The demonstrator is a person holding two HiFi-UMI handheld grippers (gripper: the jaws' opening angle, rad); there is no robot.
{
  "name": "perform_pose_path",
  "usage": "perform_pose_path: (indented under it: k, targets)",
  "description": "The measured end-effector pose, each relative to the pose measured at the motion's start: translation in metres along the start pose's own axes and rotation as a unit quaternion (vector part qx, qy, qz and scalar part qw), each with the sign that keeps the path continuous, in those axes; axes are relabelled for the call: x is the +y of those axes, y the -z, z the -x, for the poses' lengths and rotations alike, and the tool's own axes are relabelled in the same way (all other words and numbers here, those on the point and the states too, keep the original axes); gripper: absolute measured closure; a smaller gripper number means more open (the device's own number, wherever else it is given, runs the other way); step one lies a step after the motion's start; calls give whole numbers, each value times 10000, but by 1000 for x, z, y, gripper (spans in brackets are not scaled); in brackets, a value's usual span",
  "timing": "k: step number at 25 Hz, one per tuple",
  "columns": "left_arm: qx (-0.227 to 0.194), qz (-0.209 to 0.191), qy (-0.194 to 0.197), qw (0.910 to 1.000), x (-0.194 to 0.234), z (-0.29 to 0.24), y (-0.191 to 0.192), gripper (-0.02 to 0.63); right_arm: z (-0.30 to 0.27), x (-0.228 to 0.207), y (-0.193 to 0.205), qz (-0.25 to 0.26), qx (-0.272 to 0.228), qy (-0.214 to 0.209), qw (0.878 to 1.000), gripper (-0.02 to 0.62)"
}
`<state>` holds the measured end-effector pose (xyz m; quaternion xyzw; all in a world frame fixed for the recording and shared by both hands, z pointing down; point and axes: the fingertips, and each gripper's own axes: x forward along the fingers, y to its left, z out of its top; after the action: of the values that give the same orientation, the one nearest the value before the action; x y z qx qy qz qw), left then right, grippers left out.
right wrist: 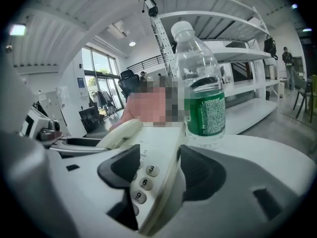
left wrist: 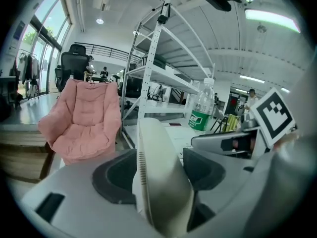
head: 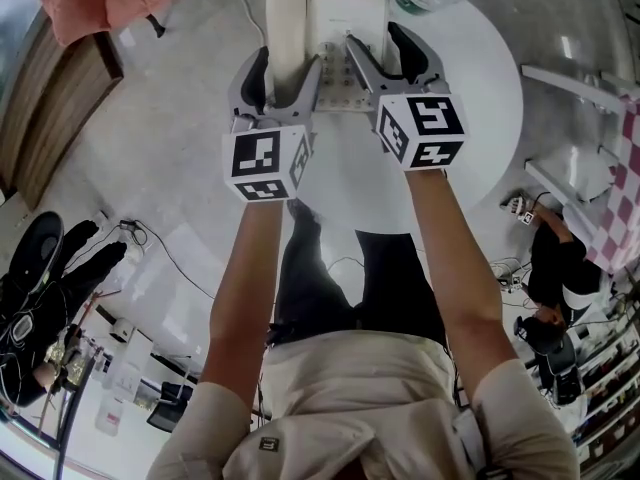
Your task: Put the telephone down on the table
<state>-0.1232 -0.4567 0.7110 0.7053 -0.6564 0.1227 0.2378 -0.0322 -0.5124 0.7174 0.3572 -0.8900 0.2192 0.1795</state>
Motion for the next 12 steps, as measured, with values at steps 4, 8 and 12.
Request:
perform_pose_path:
  k: [4, 8, 12]
  targets:
    - [-14, -84, -34, 10000, 0, 7, -4, 328, 7, 1, -3, 79, 13, 87, 9999, 382]
    - [-82, -158, -103, 9998, 1, 15, -12, 358, 13, 2, -8, 163, 53, 163, 9997, 412]
    - [-153, -274, -168, 9994, 5, 27, -24, 396, 21, 8, -13, 275, 93, 167, 9994, 458]
